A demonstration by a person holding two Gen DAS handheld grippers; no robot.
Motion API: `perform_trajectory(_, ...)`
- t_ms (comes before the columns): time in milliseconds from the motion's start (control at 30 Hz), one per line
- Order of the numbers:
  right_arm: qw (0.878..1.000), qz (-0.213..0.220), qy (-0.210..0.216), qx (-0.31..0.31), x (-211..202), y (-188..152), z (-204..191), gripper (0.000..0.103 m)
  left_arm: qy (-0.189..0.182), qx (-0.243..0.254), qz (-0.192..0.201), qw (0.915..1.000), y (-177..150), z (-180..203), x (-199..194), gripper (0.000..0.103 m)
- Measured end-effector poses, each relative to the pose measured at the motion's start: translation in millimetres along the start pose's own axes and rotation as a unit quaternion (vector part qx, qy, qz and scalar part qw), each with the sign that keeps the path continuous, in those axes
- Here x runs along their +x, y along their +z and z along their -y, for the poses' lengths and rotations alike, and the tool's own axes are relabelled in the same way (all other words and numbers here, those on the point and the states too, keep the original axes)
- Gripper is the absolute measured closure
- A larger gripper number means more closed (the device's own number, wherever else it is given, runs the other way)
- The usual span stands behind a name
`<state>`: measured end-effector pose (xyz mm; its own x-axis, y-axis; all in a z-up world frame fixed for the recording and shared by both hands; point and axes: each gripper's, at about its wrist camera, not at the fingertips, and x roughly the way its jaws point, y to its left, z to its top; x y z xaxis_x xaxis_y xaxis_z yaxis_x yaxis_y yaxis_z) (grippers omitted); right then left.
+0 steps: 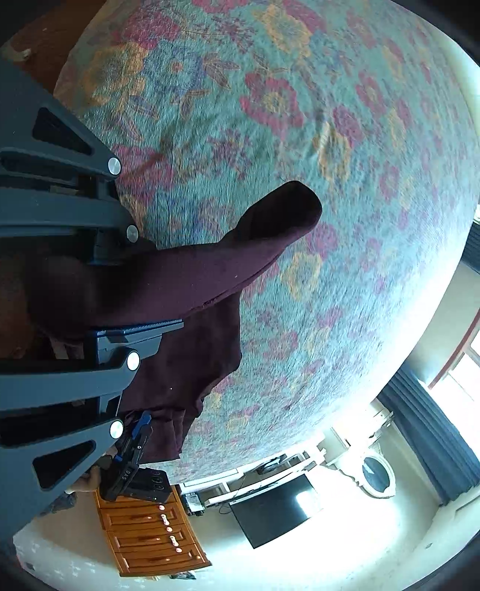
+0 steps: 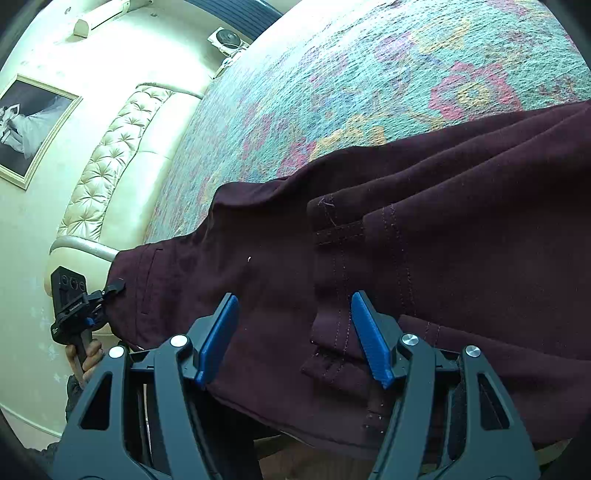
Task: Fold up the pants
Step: 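Grasp the maroon pants edge with the left gripper and lift it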
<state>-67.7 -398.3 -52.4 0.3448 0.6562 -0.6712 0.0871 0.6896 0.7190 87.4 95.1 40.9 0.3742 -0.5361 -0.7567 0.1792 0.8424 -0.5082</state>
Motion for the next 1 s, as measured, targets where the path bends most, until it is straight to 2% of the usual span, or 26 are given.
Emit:
perform_trajectory(167, 1.0, 0.001, -0.001, -0.001, 0, 0, 0, 0.039, 0.016, 0.043, 0.01, 0.9989, -5, 44, 2, 0.081)
perform_trajectory(367, 1.0, 0.001, -0.001, -0.001, -1, 0, 0, 0.039, 0.038, 0.094, 0.009, 0.9948, -11, 96, 23, 0.081)
perform_trajectory(633, 1.0, 0.0, 0.002, 0.0, -2, 1, 0, 0.039, 0.067, 0.129, -0.002, 0.9894, -20, 145, 59, 0.082)
perform_trajectory(800, 1.0, 0.0, 0.005, 0.003, -2, 2, 1, 0.039, 0.119, 0.179, -0.01, 0.9766, -36, 171, 92, 0.082)
perform_trajectory(1000, 1.0, 0.0, 0.008, 0.005, -3, 1, 1, 0.038, 0.158, 0.212, -0.017, 0.9643, -54, 190, 125, 0.082)
